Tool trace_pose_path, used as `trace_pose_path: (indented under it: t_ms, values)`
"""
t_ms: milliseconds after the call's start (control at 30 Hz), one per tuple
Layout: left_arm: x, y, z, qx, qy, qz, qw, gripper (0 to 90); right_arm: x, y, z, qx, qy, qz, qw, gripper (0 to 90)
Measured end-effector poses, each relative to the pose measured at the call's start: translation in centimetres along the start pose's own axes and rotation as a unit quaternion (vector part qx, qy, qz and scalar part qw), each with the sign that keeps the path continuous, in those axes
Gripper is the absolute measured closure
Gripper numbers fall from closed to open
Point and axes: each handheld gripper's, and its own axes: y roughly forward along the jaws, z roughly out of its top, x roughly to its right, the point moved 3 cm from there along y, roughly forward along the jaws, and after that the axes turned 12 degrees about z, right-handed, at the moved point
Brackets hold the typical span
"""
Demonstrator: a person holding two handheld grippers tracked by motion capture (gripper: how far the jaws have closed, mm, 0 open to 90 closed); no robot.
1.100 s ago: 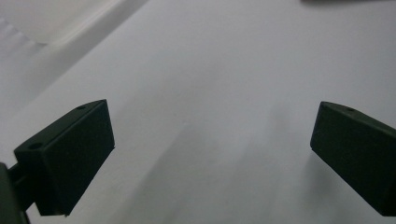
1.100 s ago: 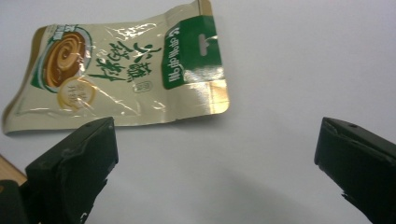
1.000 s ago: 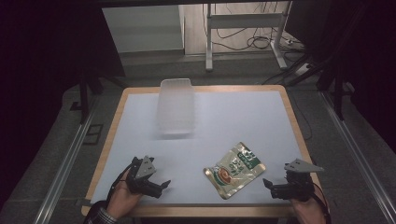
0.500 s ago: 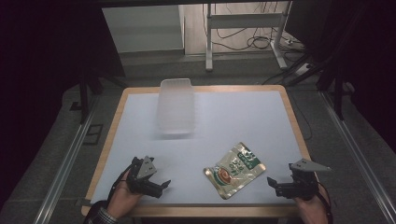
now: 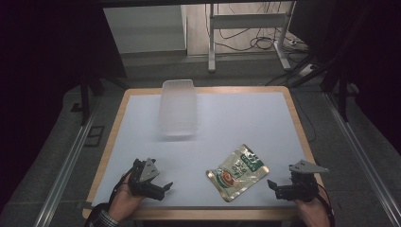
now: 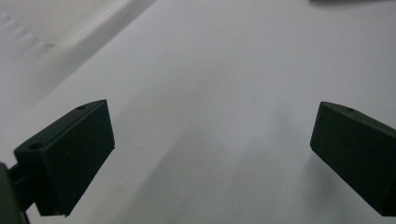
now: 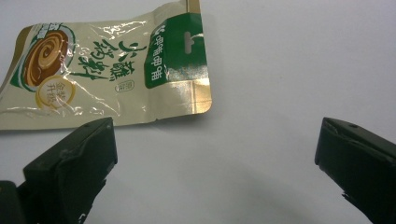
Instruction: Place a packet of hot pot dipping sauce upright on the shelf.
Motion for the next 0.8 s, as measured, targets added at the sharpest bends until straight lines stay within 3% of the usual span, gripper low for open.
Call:
trace_pose_path:
  t_ms: [800]
  values:
    - [0.2,0.2,0.0,-0.003,0.000,-0.003,1.0000,0.0,0.0,1.3,1.6,0.009,-0.017,0.014,0.9997,0.0]
